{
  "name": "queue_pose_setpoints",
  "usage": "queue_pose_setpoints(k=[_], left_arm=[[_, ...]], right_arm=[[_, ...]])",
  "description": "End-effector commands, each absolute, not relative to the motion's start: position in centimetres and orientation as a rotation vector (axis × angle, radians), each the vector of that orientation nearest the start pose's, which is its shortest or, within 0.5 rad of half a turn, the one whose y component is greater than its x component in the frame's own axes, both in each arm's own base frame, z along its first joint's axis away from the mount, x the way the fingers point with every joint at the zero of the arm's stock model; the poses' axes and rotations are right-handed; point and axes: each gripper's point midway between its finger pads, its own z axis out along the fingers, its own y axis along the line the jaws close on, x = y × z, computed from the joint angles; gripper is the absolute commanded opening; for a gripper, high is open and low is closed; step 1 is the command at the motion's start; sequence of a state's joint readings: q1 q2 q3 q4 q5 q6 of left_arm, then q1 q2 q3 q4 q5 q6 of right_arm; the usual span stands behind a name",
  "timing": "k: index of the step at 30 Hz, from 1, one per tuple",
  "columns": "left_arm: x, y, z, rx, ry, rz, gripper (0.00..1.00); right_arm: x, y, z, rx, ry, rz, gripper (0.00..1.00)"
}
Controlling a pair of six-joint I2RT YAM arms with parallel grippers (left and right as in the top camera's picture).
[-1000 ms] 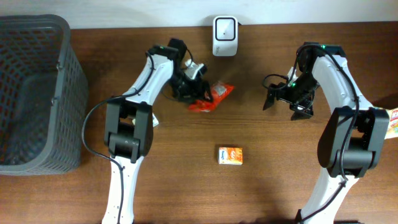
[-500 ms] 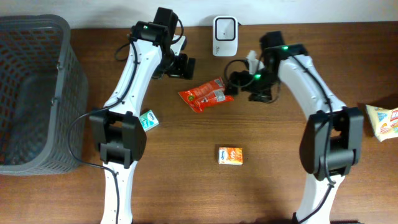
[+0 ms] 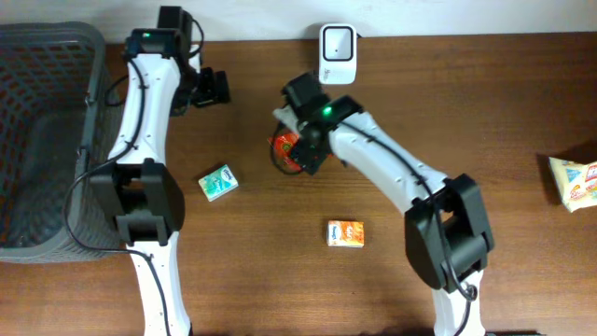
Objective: Scan the item barcode
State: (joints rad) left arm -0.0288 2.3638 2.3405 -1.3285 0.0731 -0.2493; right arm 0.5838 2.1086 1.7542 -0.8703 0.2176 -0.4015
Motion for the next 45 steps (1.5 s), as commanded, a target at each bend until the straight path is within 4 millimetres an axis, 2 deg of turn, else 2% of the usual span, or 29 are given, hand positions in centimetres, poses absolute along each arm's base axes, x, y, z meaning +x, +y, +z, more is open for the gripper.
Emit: queue_pose_setpoints(k=[1, 3, 4, 6, 8, 10, 12, 13, 16, 23, 29, 32, 35, 37, 40, 42, 43, 45], left_arm=[[50.8, -1.3, 12.0, -0.38, 2.891, -0.137, 0.99], [50.8, -0.9, 12.0, -0.39, 2.889, -0.136, 0.99], [50.9, -0.8, 12.0, -0.391, 2.888, -0.136, 0.99], [50.8, -0.9, 12.0, -0.391, 2.889, -0.136, 0.99], [50.8, -0.9, 12.0, -0.391, 2.891, -0.136, 0.99], [50.7, -0.9, 11.9, -0.392, 2.894, -0.135, 0.99], [50.7, -0.9, 11.9, -0.392, 2.895, -0.135, 0.99], [50.7, -0.9, 11.9, -0.392, 2.895, -0.135, 0.99], [50.7, -0.9, 11.9, -0.392, 2.895, -0.135, 0.99], [50.4, -0.9, 11.9, -0.394, 2.908, -0.133, 0.99], [50.4, -0.9, 11.9, -0.394, 2.908, -0.132, 0.99], [50.4, -0.4, 11.8, -0.398, 2.906, -0.093, 0.99], [50.4, -0.4, 11.8, -0.398, 2.906, -0.089, 0.99], [50.4, -0.4, 11.8, -0.398, 2.906, -0.089, 0.99], [50.4, -0.4, 11.8, -0.398, 2.906, -0.089, 0.99], [50.4, -0.4, 11.8, -0.398, 2.906, -0.089, 0.99], [50.4, -0.4, 11.8, -0.398, 2.905, -0.089, 0.99], [50.4, -0.4, 11.8, -0.399, 2.905, -0.089, 0.99]], right_arm=[[42.3, 26.0, 9.8, -1.435, 2.311, -0.351, 0.98], [42.1, 28.2, 10.2, -1.444, 2.253, -0.309, 0.98], [41.4, 29.4, 9.9, -1.473, 2.243, -0.231, 0.98], [40.3, 30.6, 8.7, -1.529, 2.246, -0.147, 0.99], [40.1, 29.9, 6.7, -1.601, 2.266, -0.217, 0.98], [40.8, 28.3, 5.1, -1.605, 2.295, -0.363, 0.98], [42.0, 26.5, 4.8, -1.576, 2.293, -0.551, 0.98], [42.5, 26.3, 5.0, -1.556, 2.281, -0.592, 0.98], [43.1, 26.6, 5.2, -1.528, 2.264, -0.581, 0.98], [43.5, 24.8, 2.0, -1.544, 2.335, -0.614, 0.98], [44.8, 24.0, 1.8, -1.484, 2.35, -0.594, 0.98], [45.4, 23.1, 1.8, -1.431, 2.383, -0.574, 0.89], [45.6, 23.0, 1.5, -1.416, 2.402, -0.51, 0.83], [46.0, 22.8, 1.6, -1.398, 2.397, -0.509, 0.69], [46.2, 23.0, 1.7, -1.372, 2.4, -0.502, 0.43], [46.3, 23.1, 1.8, -1.312, 2.419, -0.49, 0.14], [46.4, 23.1, 1.9, -1.282, 2.428, -0.484, 0.04], [46.6, 23.1, 2.6, -1.22, 2.442, -0.475, 0.04]])
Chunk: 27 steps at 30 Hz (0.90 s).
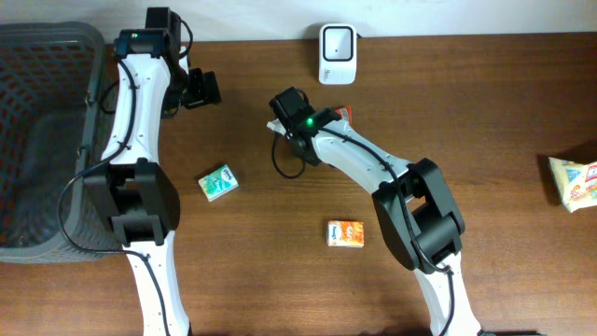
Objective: Scan the item barcode
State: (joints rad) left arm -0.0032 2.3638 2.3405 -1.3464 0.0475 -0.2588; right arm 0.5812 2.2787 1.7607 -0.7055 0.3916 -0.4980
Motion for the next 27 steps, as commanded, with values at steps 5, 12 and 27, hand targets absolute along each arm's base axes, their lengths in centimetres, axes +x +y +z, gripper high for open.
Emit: queue_pose_setpoints(k=[5, 12, 27], left_arm=[[50.4, -0.4, 11.8, -0.398, 2.905, -0.089, 0.99], [50.4, -0.4, 11.8, -0.397, 2.906, -0.09, 0.99], [49.8, -0.4, 11.7, -0.401, 2.93, -0.087, 0.99]], right_arm=[[47.6, 24.6, 8.9, -1.063, 2.418, -0.362, 0.04], [44.9, 29.0, 16.4, -1.031, 2.468, 0.207, 0.04], [44.6, 16.0, 9.2, -0.273, 2.978, 0.352, 0.04]])
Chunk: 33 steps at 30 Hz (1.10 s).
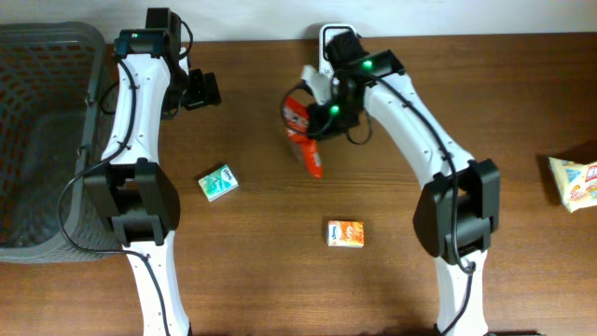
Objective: Scan the item barcode
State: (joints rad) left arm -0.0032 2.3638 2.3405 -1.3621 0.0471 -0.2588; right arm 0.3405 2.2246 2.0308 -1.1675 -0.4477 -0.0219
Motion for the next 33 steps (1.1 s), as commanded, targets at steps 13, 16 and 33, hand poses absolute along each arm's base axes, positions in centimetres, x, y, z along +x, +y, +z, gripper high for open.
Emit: queue_pose_setpoints(k=[13, 16, 33], left_arm=[[49.1, -1.1, 11.8, -0.396, 2.957, -0.136, 0.99], [48.9, -2.7, 13.4, -0.344, 2.945, -0.279, 1.0], [47.6, -3.3, 20.5, -0.273, 2.815, -0.306, 0.99]], right_arm=[[45.7, 8.0, 19.5, -0.018, 2.913, 0.186, 0.99], [45.0, 11.5, 19.8, -0.07, 2.917, 0.438, 1.0], [43.4, 13.1, 4.4, 0.742, 3.023, 0.3, 0.89]])
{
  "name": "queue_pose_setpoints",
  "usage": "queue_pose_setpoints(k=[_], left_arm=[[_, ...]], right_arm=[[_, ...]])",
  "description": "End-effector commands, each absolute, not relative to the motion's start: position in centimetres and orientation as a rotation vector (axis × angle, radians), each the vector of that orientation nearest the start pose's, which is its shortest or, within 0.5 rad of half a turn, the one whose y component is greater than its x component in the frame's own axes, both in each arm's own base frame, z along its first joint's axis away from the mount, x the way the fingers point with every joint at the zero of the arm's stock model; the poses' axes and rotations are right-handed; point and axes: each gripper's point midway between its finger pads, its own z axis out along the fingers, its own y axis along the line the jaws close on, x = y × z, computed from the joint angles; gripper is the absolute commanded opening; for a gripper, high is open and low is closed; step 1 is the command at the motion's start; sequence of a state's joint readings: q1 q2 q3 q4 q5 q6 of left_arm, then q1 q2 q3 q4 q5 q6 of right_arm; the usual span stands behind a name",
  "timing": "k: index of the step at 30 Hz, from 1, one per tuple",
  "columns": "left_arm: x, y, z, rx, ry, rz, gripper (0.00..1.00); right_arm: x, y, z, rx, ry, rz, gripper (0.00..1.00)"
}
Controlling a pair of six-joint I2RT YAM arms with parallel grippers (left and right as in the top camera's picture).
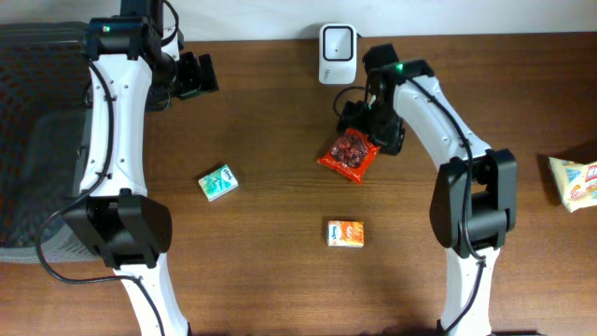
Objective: Scan the item barcode
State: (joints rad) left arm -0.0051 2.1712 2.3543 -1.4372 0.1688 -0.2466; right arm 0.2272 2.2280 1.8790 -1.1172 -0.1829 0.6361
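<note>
In the overhead view a red snack bag (349, 155) shows its broad face upward in the middle of the table. My right gripper (370, 133) is shut on the bag's upper right corner. The white barcode scanner (337, 42) stands at the table's back edge, above and slightly left of the bag. My left gripper (198, 76) hangs near the back left, far from the bag; its jaws are too small to read.
A grey basket (37, 56) fills the left edge. A green-and-white box (218, 183) lies left of centre, and an orange box (345, 233) lies nearer the front. A yellow-white packet (574, 182) sits at the right edge.
The red bag was tilted, narrow side up, in front and left of the scanner; now it is further right and nearer the front, face up. The left arm has shifted left and back.
First my right gripper was down on the red bag left of centre. Then the wrist had turned near the scanner with the bag mostly hidden. Later the bag hung tilted just in front of the scanner. Now it is held face up below and right of the scanner.
</note>
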Motion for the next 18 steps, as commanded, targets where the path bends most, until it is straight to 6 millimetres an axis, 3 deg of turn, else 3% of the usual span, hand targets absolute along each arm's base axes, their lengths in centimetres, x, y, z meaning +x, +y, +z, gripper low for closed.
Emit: queue_pose_setpoints(k=[1, 4, 13, 18], left_arm=[[47.6, -3.3, 20.5, -0.273, 2.815, -0.306, 0.99], [47.6, -3.3, 20.5, -0.273, 2.815, -0.306, 0.99], [47.6, -3.3, 20.5, -0.271, 2.815, -0.306, 0.99], [47.6, -3.3, 20.5, -0.271, 2.815, -0.306, 0.99]], right_arm=[[43.4, 13.1, 3.9, 0.74, 3.021, 0.301, 0.83], [43.2, 12.8, 3.0, 0.749, 3.015, 0.268, 0.77], [43.2, 12.3, 2.8, 0.758, 2.941, 0.026, 0.76], [43.4, 12.6, 2.8, 0.782, 2.922, 0.028, 0.76]])
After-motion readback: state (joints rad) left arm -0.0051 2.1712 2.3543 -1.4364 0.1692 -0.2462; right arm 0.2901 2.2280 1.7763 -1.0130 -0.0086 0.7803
